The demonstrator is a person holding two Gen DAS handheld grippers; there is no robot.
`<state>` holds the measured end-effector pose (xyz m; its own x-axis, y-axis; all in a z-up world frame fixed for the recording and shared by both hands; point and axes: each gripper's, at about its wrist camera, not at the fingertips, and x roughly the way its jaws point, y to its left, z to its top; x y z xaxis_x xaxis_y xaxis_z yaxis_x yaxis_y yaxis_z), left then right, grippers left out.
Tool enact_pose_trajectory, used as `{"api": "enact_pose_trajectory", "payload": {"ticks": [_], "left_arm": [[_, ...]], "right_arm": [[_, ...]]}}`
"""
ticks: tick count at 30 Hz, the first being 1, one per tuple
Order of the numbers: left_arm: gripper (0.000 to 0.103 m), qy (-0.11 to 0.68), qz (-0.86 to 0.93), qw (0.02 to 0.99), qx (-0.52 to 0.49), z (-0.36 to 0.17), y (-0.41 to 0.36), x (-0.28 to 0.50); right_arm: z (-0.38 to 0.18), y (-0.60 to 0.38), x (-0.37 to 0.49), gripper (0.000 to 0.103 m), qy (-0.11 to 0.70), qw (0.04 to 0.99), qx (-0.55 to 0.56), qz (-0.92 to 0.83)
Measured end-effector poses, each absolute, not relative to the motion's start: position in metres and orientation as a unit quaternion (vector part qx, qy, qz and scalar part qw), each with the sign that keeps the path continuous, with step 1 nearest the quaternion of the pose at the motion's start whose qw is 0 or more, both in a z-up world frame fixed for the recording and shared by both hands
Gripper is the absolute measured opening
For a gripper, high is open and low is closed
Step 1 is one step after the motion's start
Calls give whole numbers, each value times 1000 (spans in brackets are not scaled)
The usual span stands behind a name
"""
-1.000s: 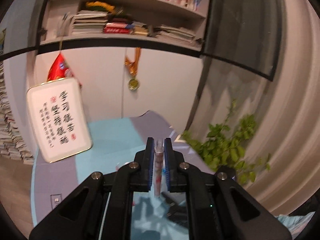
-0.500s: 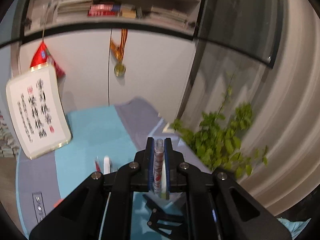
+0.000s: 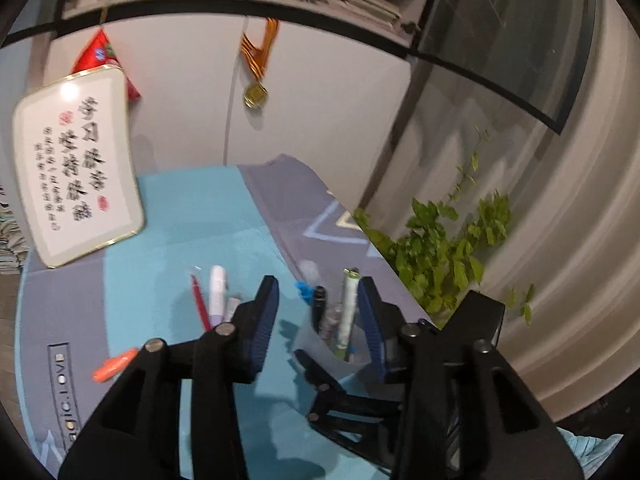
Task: Organize stationery
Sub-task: 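Lift the pink checkered pen with the left tool and drop it into the cup, then move the left tool to the red gel pen and grasp it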
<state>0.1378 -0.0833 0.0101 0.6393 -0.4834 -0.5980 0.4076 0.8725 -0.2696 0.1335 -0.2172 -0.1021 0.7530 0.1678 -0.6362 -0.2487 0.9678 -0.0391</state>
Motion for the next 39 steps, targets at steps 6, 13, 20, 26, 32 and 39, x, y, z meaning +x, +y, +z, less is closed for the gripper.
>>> {"api": "enact_pose_trajectory", "payload": {"ticks": [6, 13, 20, 26, 32, 39], "left_arm": [[39, 367, -185, 911, -43, -18, -53, 141], [37, 472, -149, 869, -12, -102, -58, 168], [8, 493, -148, 857, -15, -121, -58, 182], [7, 503, -135, 850, -75, -118, -28, 168], [7, 525, -139, 838, -51, -116, -11, 118], [23, 492, -128, 861, -16, -102, -12, 109]], "right_arm": [[-102, -217, 133, 69, 333, 934, -60, 112], [-102, -218, 134, 69, 333, 934, -61, 111], [-101, -219, 135, 69, 336, 933, -60, 112], [-101, -219, 135, 69, 337, 933, -62, 111], [-102, -218, 136, 69, 337, 933, -61, 112], [-102, -218, 136, 69, 336, 933, -62, 111]]}}
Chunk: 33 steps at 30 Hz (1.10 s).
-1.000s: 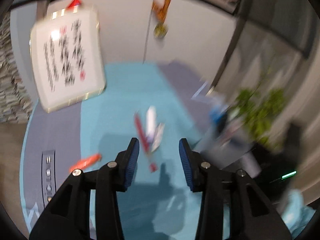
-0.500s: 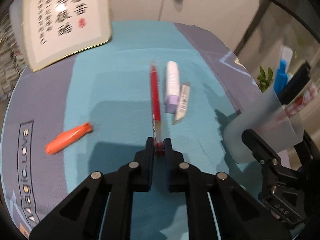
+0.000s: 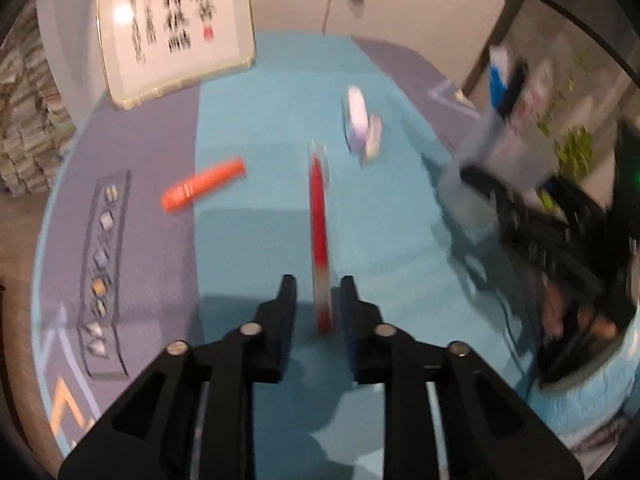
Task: Organize stationery
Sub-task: 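Move the left tool to the red gel pen and grasp it, then lift the red gel pen with the left tool and drop it into the cup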
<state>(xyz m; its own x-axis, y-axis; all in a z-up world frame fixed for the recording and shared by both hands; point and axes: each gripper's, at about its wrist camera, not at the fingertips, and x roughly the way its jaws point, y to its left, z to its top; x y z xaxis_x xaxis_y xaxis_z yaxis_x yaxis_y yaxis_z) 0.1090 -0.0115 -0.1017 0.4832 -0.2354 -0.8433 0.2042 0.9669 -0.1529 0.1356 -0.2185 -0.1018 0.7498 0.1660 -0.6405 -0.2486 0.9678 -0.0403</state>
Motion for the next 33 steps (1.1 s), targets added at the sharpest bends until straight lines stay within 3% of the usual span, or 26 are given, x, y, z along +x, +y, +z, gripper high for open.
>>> {"api": "enact_pose_trajectory", "payload": {"ticks": [10, 21, 22, 23, 24, 33], "left_arm": [[23, 491, -98, 864, 57, -118, -47, 193], [23, 505, -99, 856, 47, -126, -55, 218], [22, 504, -99, 856, 49, -127, -57, 219], [13, 504, -103, 856, 50, -126, -58, 220], [12, 505, -105, 855, 48, -126, -58, 219], [12, 433, -123, 892, 36, -70, -50, 178]], "right_arm": [[-102, -219, 136, 69, 335, 934, -60, 112], [-103, -220, 137, 69, 335, 934, -58, 114], [-103, -220, 137, 69, 335, 934, -58, 114], [-103, -220, 137, 69, 335, 934, -57, 114], [-103, -220, 137, 69, 335, 934, -57, 114], [-103, -220, 136, 69, 334, 934, -62, 111]]}}
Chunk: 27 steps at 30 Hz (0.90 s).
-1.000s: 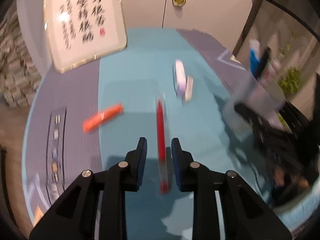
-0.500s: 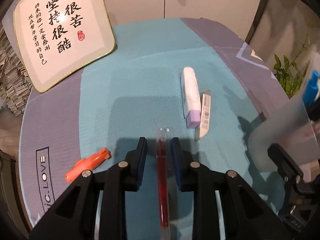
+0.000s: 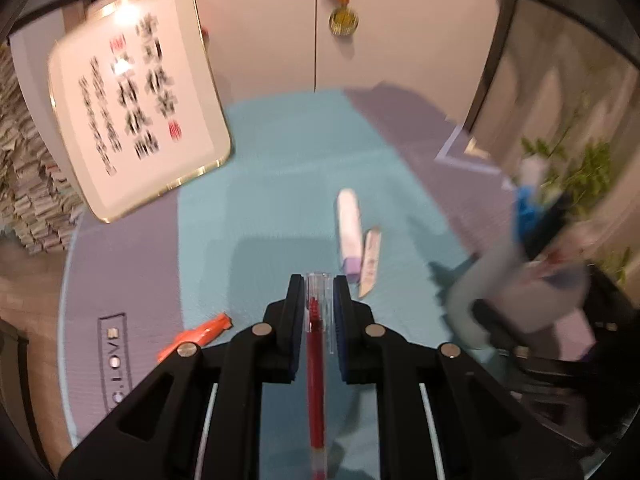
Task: Organize stationery
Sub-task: 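Lift the red gel pen with the left tool and drop it into the cup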
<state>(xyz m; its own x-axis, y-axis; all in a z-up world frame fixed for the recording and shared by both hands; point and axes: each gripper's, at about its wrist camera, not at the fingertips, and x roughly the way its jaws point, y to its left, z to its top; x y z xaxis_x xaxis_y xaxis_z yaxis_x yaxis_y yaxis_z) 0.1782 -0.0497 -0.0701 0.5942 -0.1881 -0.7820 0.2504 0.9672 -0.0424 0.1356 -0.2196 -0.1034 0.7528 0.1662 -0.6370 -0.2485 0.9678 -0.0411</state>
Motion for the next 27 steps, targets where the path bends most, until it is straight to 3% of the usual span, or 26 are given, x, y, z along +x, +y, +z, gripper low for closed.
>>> {"api": "enact_pose_trajectory", "payload": {"ticks": [14, 27], "left_arm": [[12, 289, -209, 934, -5, 37, -63, 117], [12, 253, -265, 930, -14, 79, -100, 107]], "right_arm": [[-102, -216, 133, 69, 332, 935, -66, 108], [-102, -219, 134, 69, 332, 935, -58, 114]]}}
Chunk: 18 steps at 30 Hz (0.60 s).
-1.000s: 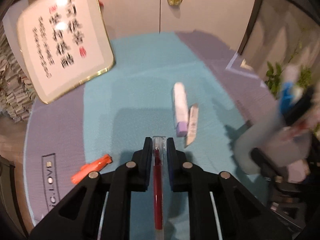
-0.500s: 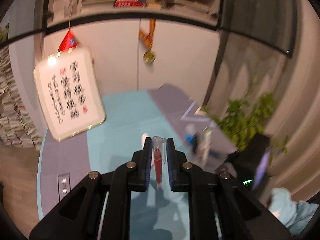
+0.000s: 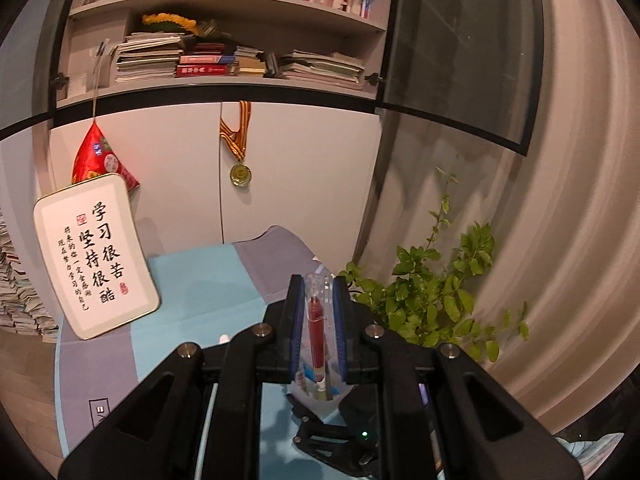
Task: Organize stationery
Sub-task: 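Lift the red gel pen with the left tool and drop it into the cup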
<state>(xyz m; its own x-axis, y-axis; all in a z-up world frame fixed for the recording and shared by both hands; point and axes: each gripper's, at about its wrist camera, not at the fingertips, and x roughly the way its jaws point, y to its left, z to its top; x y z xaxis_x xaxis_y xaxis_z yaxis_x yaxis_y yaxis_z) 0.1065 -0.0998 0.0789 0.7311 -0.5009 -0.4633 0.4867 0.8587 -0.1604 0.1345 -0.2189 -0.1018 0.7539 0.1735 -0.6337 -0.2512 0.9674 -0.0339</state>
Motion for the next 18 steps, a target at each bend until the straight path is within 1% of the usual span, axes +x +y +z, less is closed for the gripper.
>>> {"api": "enact_pose_trajectory", "payload": {"ticks": [4, 14, 16, 18], "left_arm": [[12, 260, -263, 929, -1, 69, -109, 112], [12, 341, -261, 903, 11, 26, -115, 137], [15, 351, -262, 899, 12, 22, -114, 138], [23, 347, -259, 902, 9, 23, -110, 136]], "right_arm": [[-102, -220, 135, 69, 331, 935, -56, 115], [-102, -219, 135, 69, 331, 935, -58, 113], [-103, -219, 135, 69, 332, 935, -58, 113], [-102, -219, 135, 69, 332, 935, -58, 113]]}}
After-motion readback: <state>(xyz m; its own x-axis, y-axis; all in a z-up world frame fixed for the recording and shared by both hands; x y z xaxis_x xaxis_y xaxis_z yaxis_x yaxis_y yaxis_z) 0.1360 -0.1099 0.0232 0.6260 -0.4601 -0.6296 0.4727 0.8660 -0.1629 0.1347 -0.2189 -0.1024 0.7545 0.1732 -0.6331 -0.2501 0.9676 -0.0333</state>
